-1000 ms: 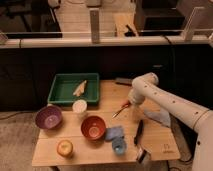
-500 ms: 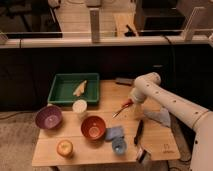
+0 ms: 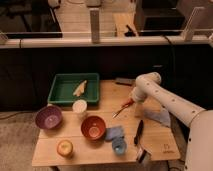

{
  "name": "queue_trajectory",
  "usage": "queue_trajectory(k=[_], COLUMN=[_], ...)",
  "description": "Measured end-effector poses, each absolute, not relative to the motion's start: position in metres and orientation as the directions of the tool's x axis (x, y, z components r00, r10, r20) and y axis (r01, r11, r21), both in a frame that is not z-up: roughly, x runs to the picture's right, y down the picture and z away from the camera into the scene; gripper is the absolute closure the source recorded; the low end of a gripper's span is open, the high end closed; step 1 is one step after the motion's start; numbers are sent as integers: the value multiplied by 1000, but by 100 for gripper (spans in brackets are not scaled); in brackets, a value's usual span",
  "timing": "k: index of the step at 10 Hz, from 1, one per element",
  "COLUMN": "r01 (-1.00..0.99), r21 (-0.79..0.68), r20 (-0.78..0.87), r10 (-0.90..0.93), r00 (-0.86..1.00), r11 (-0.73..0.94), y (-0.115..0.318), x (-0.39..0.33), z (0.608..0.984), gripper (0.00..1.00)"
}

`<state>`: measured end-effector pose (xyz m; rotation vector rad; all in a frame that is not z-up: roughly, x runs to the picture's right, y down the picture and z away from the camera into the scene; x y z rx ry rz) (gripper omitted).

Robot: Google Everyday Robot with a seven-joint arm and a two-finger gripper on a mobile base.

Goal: Place pepper in paper cup

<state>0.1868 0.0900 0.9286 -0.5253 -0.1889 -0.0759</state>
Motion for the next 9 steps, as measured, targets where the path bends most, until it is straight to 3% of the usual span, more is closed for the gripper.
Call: queue_trajectory(k=[2, 6, 8, 9], r01=[118, 115, 116, 116], r21=[-489, -484, -476, -471], r20=[196, 199, 201, 203], r10=[-23, -19, -20, -21], r00=[980, 980, 979, 979], r11=[864, 868, 872, 875], y=[88, 84, 84, 84], x=[191, 196, 197, 198], z=[936, 949, 950, 949], gripper=[27, 67, 78, 88])
